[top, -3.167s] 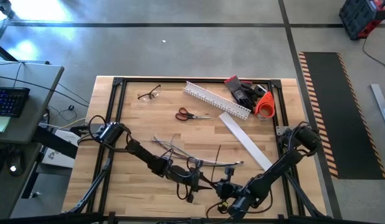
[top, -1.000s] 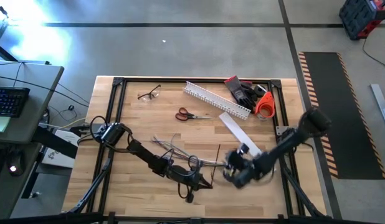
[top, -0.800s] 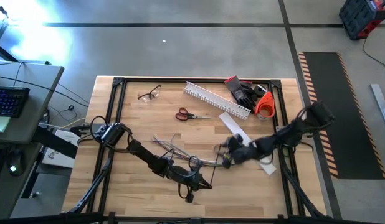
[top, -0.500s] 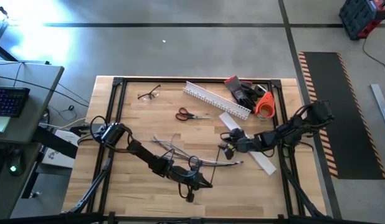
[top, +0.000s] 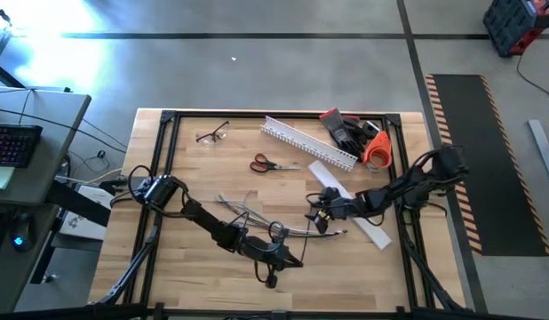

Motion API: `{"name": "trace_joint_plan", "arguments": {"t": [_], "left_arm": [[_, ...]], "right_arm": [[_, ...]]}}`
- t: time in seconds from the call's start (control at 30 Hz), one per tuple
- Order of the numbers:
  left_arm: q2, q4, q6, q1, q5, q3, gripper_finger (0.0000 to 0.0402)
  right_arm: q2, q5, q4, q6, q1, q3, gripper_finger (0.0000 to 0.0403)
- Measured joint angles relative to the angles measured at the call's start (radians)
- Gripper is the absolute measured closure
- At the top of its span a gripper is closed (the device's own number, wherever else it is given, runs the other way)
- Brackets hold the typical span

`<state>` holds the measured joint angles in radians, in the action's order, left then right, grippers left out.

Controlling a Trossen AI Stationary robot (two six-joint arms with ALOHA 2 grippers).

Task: Ziptie cables
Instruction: Wrap the cable wires with a black ziptie

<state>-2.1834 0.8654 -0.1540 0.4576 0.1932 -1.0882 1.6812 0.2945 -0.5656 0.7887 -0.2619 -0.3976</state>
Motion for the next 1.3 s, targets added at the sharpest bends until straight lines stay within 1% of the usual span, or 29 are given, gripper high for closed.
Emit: {"name": "trace_joint_plan", "arguments": {"t": [0.13, 0.27, 0.5, 0.6, 0.73, 0.9, 0.93, 1.03, 1.2, 1.27, 1.3], "left_arm": [[0.000, 0.000, 0.000, 0.000, 0.000, 0.000, 0.0401], [0.000, -0.001, 0.000, 0.000, 0.000, 0.000, 0.0401], [0.000, -0.001, 0.000, 0.000, 0.001, 0.000, 0.0401], [0.000, -0.001, 0.000, 0.000, 0.001, 0.000, 0.0401], [0.000, -0.001, 0.000, 0.000, 0.008, 0.000, 0.0401], [0.000, -0.001, 0.000, 0.000, 0.019, 0.000, 0.0401], [0.000, 0.000, 0.000, 0.000, 0.019, 0.000, 0.0401], [0.000, 0.000, 0.000, 0.000, 0.020, 0.000, 0.0401], [0.003, 0.012, 0.001, 0.000, 0.021, 0.000, 0.0402], [0.004, 0.011, 0.006, 0.000, 0.021, 0.000, 0.0402], [0.004, 0.011, 0.006, 0.000, 0.021, 0.000, 0.0402]], "right_arm": [[0.023, -0.009, -0.003, -0.017, 0.000, -0.020, 0.0150], [0.028, -0.037, -0.005, -0.036, 0.000, -0.025, 0.0167], [0.030, -0.060, -0.004, -0.066, -0.038, -0.024, 0.0234], [0.030, -0.051, -0.004, -0.065, -0.066, -0.024, 0.0266], [0.032, 0.006, -0.014, -0.083, -0.105, -0.022, 0.0313], [0.035, 0.094, -0.015, -0.082, -0.152, -0.019, 0.0389], [0.035, 0.110, -0.014, -0.085, -0.161, -0.019, 0.0395], [0.035, 0.175, -0.018, -0.102, -0.187, -0.019, 0.0398], [0.035, 0.316, -0.030, -0.206, -0.253, -0.034, 0.0402], [0.035, 0.377, 0.001, -0.268, -0.281, -0.065, 0.0403], [0.035, 0.406, 0.043, -0.292, -0.293, -0.090, 0.0403]]}}
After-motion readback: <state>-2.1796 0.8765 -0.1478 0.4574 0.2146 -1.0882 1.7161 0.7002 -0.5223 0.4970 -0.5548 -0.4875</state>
